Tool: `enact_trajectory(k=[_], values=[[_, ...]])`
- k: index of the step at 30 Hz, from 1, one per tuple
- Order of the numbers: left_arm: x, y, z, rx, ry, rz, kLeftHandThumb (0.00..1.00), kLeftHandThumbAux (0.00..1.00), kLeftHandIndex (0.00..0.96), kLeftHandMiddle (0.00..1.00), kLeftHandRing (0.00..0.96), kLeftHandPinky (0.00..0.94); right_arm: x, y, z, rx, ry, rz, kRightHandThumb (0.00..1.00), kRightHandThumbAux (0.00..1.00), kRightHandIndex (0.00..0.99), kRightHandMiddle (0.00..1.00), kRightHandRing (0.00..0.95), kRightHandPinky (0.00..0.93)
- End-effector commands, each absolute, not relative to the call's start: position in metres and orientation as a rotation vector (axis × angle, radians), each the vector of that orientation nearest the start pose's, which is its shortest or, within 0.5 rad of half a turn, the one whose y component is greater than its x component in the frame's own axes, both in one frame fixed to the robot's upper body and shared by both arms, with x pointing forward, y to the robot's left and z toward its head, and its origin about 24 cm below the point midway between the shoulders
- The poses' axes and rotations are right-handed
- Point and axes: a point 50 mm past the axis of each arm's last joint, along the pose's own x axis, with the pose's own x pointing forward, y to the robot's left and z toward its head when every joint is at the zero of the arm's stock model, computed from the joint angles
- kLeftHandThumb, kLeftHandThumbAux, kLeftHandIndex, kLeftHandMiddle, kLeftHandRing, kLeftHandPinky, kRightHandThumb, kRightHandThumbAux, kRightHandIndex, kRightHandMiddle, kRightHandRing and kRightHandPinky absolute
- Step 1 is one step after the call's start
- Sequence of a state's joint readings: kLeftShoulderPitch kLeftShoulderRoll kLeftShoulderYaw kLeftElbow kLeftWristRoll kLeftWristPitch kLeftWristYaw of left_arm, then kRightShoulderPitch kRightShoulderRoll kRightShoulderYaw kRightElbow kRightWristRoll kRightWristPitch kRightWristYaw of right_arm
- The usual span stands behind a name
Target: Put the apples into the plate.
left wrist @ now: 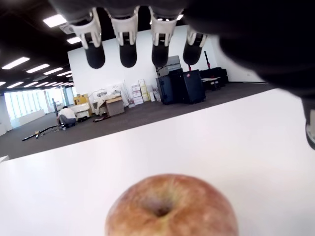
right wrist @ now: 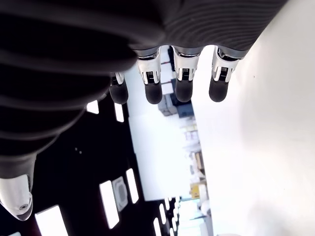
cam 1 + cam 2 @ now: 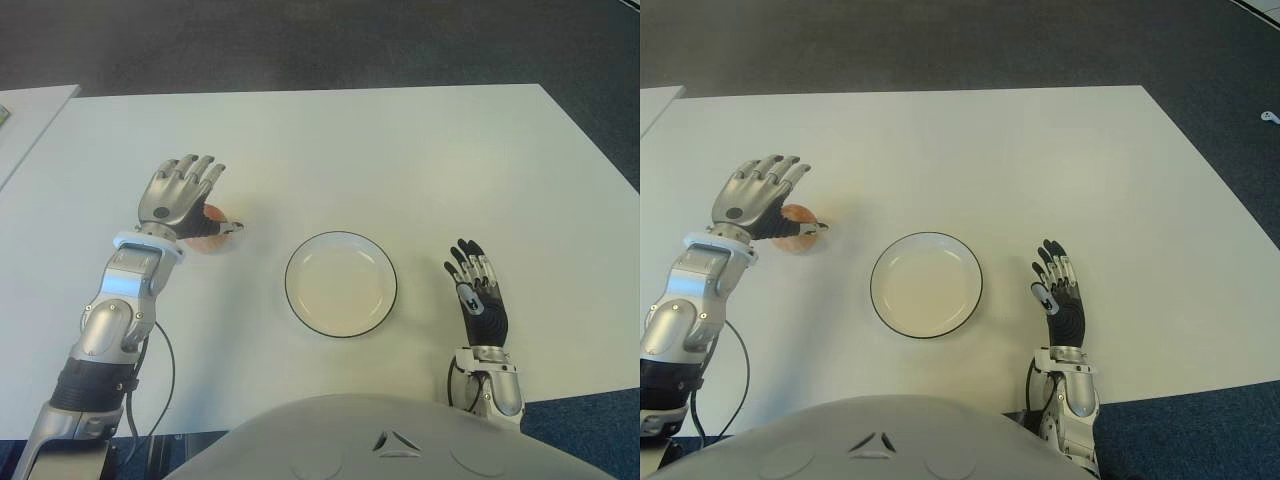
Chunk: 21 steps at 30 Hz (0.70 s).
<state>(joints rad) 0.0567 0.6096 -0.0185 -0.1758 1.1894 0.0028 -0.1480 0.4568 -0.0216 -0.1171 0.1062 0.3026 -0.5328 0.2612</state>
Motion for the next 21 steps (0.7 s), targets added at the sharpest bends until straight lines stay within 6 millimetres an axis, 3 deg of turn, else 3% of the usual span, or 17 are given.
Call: enact_trajectory(k=[1, 21], values=[[0.242, 0.244, 0.082, 1.807, 0.024, -0.12, 0.317, 0.346, 0.078, 0.0, 0.0, 0.037, 0.117, -0.209, -0.04, 0.205, 0.115, -0.148, 0.177, 0.549, 0.0, 0.013, 0.0, 0.0], [0.241, 0.259, 0.062, 1.836, 0.122, -0.177, 0.288, 0.356, 0.053, 0.0, 0.0, 0.026, 0.12, -0.216, -0.041, 0.189, 0.111, -0.134, 0.173, 0.539, 0.0, 0.022, 0.0, 0.0]])
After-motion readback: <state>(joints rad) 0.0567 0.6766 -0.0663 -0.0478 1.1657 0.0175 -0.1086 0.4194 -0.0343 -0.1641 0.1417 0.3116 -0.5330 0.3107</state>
